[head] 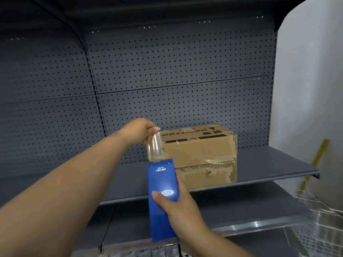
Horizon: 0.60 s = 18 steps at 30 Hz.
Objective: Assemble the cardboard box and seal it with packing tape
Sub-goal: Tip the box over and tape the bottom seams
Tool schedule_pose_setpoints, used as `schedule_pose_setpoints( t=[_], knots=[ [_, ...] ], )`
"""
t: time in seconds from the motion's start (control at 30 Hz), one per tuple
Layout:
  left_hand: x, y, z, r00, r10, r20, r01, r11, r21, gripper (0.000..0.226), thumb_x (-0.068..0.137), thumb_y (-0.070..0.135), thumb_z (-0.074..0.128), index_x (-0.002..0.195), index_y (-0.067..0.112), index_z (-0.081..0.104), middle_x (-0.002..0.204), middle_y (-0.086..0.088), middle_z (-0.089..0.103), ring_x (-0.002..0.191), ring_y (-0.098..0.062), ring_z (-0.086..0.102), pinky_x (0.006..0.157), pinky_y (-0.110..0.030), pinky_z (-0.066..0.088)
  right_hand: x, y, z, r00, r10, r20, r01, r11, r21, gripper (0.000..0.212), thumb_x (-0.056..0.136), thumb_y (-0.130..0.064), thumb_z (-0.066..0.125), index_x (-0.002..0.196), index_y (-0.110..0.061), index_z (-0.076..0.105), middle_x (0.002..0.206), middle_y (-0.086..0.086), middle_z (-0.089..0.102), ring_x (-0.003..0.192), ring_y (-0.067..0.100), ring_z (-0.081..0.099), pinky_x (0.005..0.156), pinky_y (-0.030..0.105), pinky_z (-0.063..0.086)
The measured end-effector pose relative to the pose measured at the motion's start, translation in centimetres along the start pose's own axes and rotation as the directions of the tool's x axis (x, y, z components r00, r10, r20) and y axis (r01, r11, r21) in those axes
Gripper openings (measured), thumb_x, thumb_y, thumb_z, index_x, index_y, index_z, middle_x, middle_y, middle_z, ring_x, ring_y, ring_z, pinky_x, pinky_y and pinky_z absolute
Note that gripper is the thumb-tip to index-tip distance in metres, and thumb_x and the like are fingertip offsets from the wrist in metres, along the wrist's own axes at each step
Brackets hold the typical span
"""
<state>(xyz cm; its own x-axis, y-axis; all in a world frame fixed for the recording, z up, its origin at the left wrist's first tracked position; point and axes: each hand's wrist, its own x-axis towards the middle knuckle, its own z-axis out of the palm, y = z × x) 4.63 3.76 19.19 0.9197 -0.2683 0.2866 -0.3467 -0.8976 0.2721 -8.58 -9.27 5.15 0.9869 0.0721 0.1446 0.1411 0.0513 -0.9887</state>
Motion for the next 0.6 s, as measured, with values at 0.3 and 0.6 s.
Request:
schedule_pose_setpoints(
  t=[0.3, 0.6],
  knots=[
    [4.8, -2.4, 3.9, 0.998, -0.035, 0.059, 0.024, 0.986, 0.164, 0.036, 0.099, 0.030, 0.038, 0.073, 0.011, 0.053, 0.068, -0.002, 0.052, 0.068, -0.020, 0.047, 0.057, -0.025, 0.032, 4.0, 1.6, 0.6, 0.998, 0.047, -0.030, -0.048, 0.998, -0.040, 0.063, 0.084, -0.030, 0.065, 0.136, -0.041, 0.032, 0.106, -0.024, 0.059, 0.091, -0.008, 0.058, 0.059, 0.003, 0.046],
    [6.2, -3.0, 5.2, 0.990, -0.121, 0.077, 0.093, 0.950, 0.298, 0.034, 0.101, 0.025, 0.031, 0.097, 0.002, 0.056, 0.083, -0.008, 0.051, 0.077, -0.019, 0.044, 0.065, -0.026, 0.031, 5.9, 2.5, 1.1, 0.996, 0.083, -0.013, -0.084, 0.996, -0.037, 0.068, 0.084, -0.032, 0.065, 0.140, -0.038, 0.028, 0.112, -0.018, 0.060, 0.094, -0.005, 0.058, 0.063, 0.007, 0.045]
  ],
)
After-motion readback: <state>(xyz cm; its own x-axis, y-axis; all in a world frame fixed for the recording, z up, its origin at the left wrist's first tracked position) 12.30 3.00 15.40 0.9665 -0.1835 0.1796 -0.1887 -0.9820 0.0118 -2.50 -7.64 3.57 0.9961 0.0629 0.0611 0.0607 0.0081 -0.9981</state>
